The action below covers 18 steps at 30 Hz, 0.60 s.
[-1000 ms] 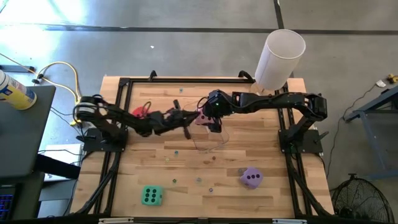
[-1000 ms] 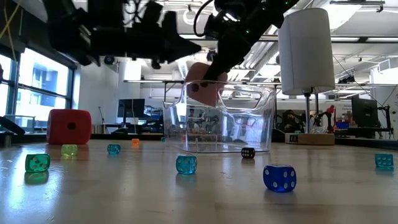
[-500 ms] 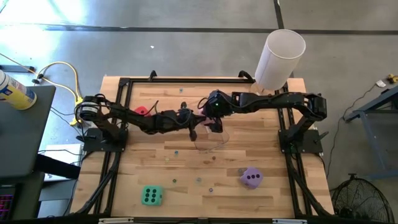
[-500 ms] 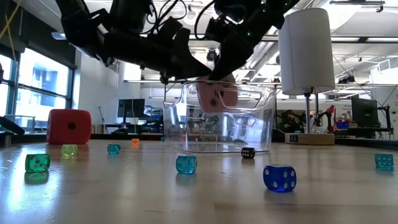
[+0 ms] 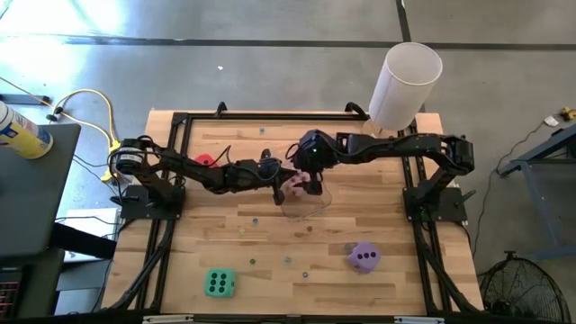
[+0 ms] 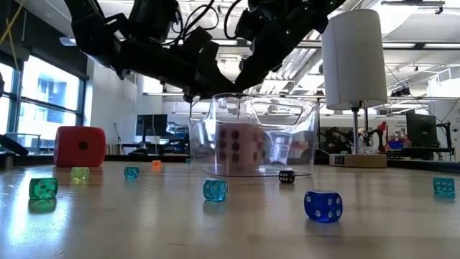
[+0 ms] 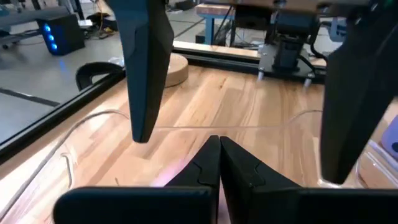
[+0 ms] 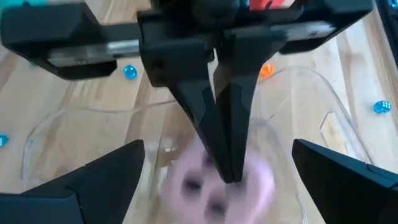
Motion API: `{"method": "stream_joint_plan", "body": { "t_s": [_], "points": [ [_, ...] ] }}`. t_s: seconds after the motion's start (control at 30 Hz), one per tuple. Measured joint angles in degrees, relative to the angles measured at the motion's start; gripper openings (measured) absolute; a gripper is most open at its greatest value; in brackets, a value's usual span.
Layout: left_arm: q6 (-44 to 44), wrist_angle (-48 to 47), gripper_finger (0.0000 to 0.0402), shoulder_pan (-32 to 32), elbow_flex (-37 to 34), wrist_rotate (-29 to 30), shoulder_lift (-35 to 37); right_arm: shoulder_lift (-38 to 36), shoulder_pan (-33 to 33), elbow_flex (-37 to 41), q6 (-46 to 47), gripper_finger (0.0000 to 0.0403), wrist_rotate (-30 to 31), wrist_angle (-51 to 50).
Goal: Pick & Place Dice
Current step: Put the large red dice into the transparent bin
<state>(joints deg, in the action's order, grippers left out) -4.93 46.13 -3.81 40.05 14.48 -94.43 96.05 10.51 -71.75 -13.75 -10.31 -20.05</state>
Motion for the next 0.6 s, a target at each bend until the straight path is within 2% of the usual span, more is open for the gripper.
{"method": "stream_joint_plan", "body": {
  "t_s": [0.33, 0.6],
  "points": [
    [3.19, -1.88, 0.0000, 1.75, 0.00, 0.68, 3.54, -3.37, -2.14, 0.02, -0.64, 0.0400, 8.08, -0.76],
    [2.44, -19.45, 0.0000, 4.71, -0.02, 0.79, 13.31, -9.94, -8.56, 0.02, 3.03, 0.0400, 17.12, -6.99]
  ]
}}
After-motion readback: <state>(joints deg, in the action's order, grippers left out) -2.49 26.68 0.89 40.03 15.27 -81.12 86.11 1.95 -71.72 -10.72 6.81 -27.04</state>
